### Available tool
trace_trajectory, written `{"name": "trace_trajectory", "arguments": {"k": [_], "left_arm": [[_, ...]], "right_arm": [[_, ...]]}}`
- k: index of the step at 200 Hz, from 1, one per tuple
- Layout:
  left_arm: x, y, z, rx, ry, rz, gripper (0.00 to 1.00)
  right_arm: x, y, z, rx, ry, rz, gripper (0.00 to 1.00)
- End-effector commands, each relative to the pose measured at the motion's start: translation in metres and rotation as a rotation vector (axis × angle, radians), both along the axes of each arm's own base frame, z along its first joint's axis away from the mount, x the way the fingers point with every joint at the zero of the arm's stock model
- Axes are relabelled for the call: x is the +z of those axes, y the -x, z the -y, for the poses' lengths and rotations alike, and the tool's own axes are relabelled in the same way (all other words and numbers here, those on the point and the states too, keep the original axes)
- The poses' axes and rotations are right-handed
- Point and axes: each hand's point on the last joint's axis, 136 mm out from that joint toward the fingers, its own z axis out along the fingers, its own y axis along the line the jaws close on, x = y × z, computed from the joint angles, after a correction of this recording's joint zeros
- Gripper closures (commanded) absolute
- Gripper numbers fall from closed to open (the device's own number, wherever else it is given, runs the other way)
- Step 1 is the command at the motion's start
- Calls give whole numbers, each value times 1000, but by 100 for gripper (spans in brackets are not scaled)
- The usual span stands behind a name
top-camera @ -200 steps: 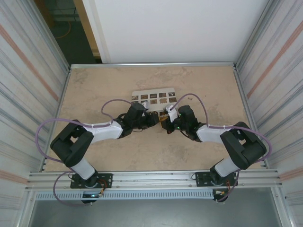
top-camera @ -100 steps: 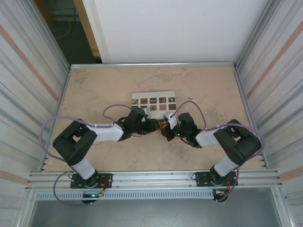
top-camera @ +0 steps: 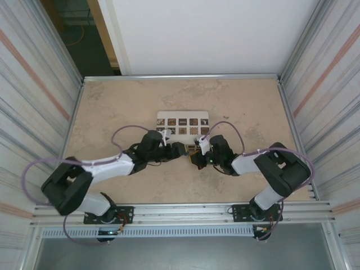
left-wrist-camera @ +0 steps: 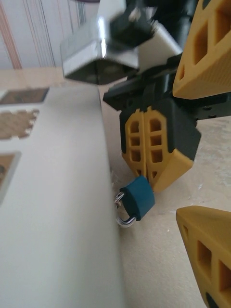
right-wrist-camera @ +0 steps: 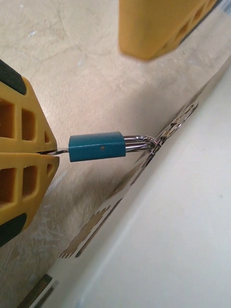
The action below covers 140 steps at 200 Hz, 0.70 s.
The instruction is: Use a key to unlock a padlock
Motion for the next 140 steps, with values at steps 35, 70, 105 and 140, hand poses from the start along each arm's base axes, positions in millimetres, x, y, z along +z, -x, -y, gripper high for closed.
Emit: {"name": "trace_trajectory", "arguments": {"k": [35,70,105,140], "left_arm": [[18,11,-54,150,84,102,38],[25,23,-63,182,176,97,38],[16,31,-67,229,273,2,40],[19,32,-61,240,359,-53,41]], "right_arm": [[21,14,-9,-54,-25,-198,100],[30,22,-14,-74,-30,-281,100],[44,20,-20,-143,-113,-350,100],[51,20,-35,-198,-198,-413,100]]}}
